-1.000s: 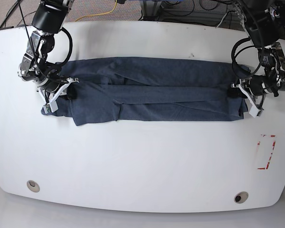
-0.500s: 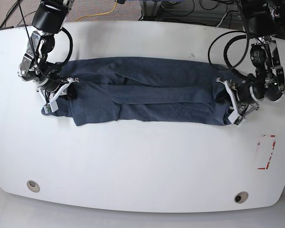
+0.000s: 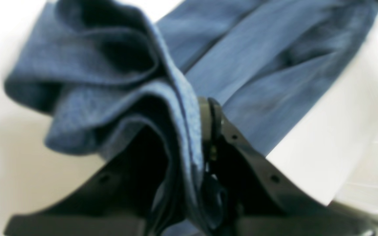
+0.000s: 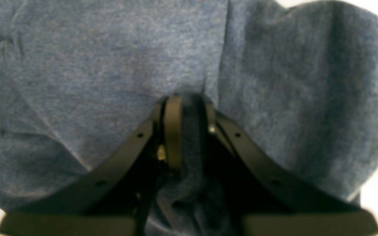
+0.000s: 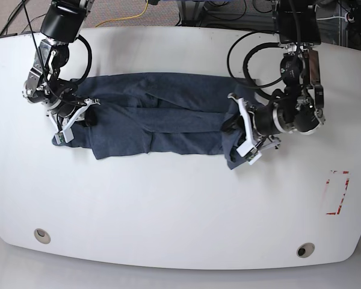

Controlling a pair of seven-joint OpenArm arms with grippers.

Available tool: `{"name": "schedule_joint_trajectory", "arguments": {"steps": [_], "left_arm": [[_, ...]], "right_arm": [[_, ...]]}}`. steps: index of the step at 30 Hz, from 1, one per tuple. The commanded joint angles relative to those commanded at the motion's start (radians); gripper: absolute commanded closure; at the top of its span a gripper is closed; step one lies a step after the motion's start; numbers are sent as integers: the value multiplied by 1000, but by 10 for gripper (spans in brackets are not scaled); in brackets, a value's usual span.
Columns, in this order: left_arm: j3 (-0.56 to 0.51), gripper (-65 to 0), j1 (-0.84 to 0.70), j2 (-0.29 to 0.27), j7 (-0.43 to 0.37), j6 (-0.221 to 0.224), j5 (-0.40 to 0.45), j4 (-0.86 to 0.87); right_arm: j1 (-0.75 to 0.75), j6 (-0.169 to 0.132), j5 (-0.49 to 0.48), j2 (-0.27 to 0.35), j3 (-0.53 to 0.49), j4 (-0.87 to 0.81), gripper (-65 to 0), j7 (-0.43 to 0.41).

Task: Layout the t-shirt on the table in an organized manner, then fold the t-shirt properly
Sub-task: 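Fold the strip's end with the left gripper toward the right gripper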

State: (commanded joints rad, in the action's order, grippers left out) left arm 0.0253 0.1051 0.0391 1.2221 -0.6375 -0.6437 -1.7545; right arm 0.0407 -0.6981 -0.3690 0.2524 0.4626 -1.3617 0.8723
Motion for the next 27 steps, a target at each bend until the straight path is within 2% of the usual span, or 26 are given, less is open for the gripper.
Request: {"name": "schedule_joint_trajectory", "arguments": {"steps": [2,6,19,24,27], "left_arm": [[-2,-43,0,-34,0,21,2,0],[-3,-43,0,-71,0,26,2,3],[-5,-44,2,-84,0,26,0,64],[-31,-106,21,-91,0,26,-2,71],[-48,-126,23,-117,0,26,0,94]], "right_arm": [[2,0,0,0,0,0,-95,0],[3,0,0,0,0,0,-95,0],[3,0,0,0,0,0,-95,0],[5,0,0,-23,-2,0,-95,0],[5,0,0,-26,-2,0,-95,0]]}}
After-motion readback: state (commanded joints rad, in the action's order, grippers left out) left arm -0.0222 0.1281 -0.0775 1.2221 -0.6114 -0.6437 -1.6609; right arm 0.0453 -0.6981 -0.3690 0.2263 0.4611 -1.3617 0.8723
